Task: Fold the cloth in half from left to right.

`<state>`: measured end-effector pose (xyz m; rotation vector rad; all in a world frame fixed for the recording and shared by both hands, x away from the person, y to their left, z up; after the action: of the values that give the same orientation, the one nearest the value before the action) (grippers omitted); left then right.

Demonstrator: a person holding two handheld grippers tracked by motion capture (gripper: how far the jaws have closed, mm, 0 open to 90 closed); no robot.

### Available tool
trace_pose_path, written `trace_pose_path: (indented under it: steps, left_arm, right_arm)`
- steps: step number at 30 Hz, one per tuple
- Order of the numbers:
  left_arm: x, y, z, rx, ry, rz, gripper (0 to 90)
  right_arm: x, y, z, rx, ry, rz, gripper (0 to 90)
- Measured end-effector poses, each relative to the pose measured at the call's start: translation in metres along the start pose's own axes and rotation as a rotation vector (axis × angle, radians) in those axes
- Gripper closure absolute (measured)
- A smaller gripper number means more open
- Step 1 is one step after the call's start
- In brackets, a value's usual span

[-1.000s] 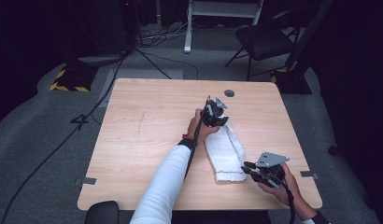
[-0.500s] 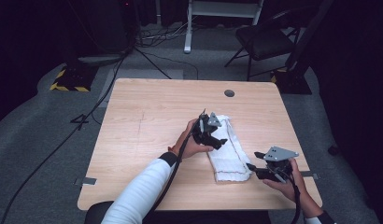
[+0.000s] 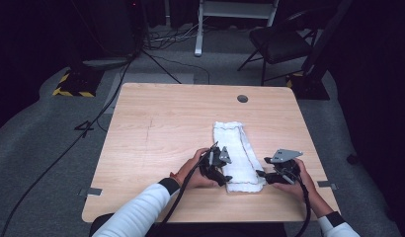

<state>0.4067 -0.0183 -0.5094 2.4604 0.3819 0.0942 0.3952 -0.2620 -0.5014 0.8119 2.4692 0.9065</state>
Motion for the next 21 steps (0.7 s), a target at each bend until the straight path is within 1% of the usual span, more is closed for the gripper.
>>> trace_pose_path:
  steps: [3, 5, 7, 11, 13, 15, 17, 18, 21]
  left_arm:
    - [0.0, -0.008, -0.003, -0.009, -0.01, -0.03, 23.6]
    - [-0.001, -0.012, -0.005, -0.002, -0.009, -0.028, 23.6]
    - [-0.002, -0.014, -0.008, -0.004, 0.001, -0.022, 23.7]
    - [-0.005, -0.023, -0.013, -0.005, 0.001, -0.023, 23.8]
    - [-0.007, -0.028, -0.017, -0.008, 0.001, -0.03, 23.8]
    - [-0.008, -0.032, -0.02, -0.01, 0.002, -0.035, 23.8]
    - [-0.011, -0.037, -0.023, -0.007, 0.004, -0.055, 23.8]
    - [-0.011, -0.039, -0.024, -0.011, 0.002, -0.049, 23.8]
    - [-0.016, -0.045, -0.029, -0.009, 0.005, -0.061, 24.0]
  right_arm:
    - [0.004, -0.002, 0.004, 0.013, 0.012, -0.01, 37.1]
    - [0.008, -0.002, 0.005, 0.014, 0.017, -0.015, 37.1]
    - [0.014, 0.0, 0.006, 0.017, 0.025, -0.032, 37.3]
    - [0.023, 0.002, 0.006, 0.015, 0.049, -0.047, 37.3]
    - [0.029, 0.003, 0.006, 0.017, 0.065, -0.045, 37.2]
    - [0.034, 0.004, 0.007, 0.015, 0.075, -0.058, 37.1]
    - [0.039, 0.006, 0.007, 0.015, 0.08, -0.067, 36.9]
    - [0.041, 0.006, 0.008, 0.014, 0.082, -0.068, 37.0]
    - [0.047, 0.007, 0.008, 0.012, 0.097, -0.06, 36.9]
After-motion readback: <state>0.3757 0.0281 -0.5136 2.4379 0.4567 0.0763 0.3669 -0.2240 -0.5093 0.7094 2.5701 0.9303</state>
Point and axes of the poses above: each handheld gripper's, and its own axes: z roughly forward along the jaws, y roughly out of its top, x roughly to its left, the point moved 3 cm from there along z, roughly forward along the jaws, and after that the axes turned 3 degrees about -y, right-handed, at the moved point
